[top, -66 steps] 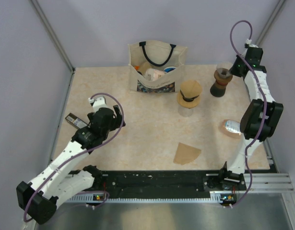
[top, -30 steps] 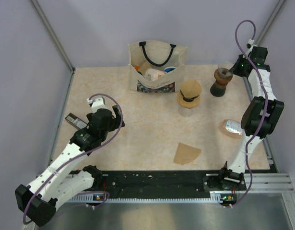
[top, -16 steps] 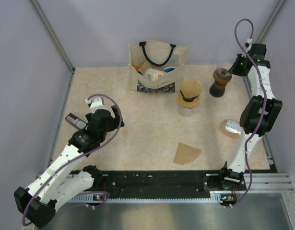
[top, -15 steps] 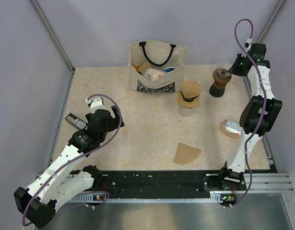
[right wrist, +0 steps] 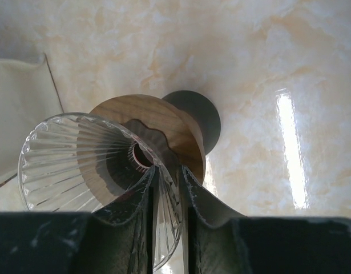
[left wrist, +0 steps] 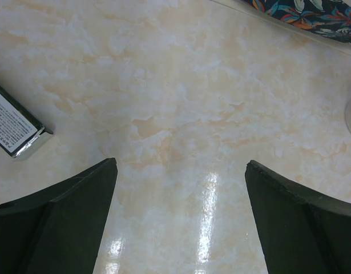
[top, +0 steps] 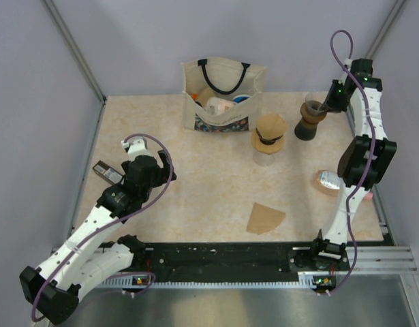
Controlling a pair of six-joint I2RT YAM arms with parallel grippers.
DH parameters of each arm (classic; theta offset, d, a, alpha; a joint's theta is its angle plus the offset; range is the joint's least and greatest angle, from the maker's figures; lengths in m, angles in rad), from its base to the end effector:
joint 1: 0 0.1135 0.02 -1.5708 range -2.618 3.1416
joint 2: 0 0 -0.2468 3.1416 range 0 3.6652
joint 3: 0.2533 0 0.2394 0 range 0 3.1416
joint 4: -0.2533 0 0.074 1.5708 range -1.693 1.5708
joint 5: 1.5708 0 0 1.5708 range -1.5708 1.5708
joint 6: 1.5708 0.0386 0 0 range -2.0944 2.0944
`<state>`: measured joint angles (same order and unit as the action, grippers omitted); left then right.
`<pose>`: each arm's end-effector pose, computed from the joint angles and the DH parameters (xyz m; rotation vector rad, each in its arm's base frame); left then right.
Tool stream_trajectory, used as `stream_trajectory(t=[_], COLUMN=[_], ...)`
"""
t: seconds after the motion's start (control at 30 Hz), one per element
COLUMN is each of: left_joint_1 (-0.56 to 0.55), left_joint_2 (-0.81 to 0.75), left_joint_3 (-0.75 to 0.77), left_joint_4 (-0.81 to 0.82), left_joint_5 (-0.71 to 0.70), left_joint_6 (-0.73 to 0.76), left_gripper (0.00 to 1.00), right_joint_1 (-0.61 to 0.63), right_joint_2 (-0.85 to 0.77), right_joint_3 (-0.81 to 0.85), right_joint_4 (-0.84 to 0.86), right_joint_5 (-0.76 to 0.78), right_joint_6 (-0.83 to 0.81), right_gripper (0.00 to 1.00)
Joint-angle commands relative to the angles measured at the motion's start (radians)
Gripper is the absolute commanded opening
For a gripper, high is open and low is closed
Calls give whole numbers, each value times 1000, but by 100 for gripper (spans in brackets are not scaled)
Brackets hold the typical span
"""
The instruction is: Place the coffee filter in the dripper
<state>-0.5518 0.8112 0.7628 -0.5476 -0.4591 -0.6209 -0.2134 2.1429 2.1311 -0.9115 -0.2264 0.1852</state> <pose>0.1574 -0.0768 0.2802 -0.3307 2.0787 -0.2061 0.4449 -0.0876 0.2892 0.3981 2.4485 0.2700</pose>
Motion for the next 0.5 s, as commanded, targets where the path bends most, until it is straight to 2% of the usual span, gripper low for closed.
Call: stream_trajectory(t=[0.0,0.07,0.27,0.47], left_joint_1=[1,3,1,1], left_joint_2=[-20,-18,-14,-26], left_joint_3=[0,-2,1,0], left_joint_4=[21,25,25,20], left_joint_5=[4,4,7,2], left_joint_6=[15,13,12,13], left_gripper=[99,99,99,99], right_joint_1=[16,17,25,25], right_joint_2=[51,57,66,22], right_joint_3=[53,84,194,224], right_joint_4=[-138,-135,-135,-104], right_joint_5=[30,29,41,52], right_joint_6=[23,42,86,106], right_gripper=[21,22,36,50])
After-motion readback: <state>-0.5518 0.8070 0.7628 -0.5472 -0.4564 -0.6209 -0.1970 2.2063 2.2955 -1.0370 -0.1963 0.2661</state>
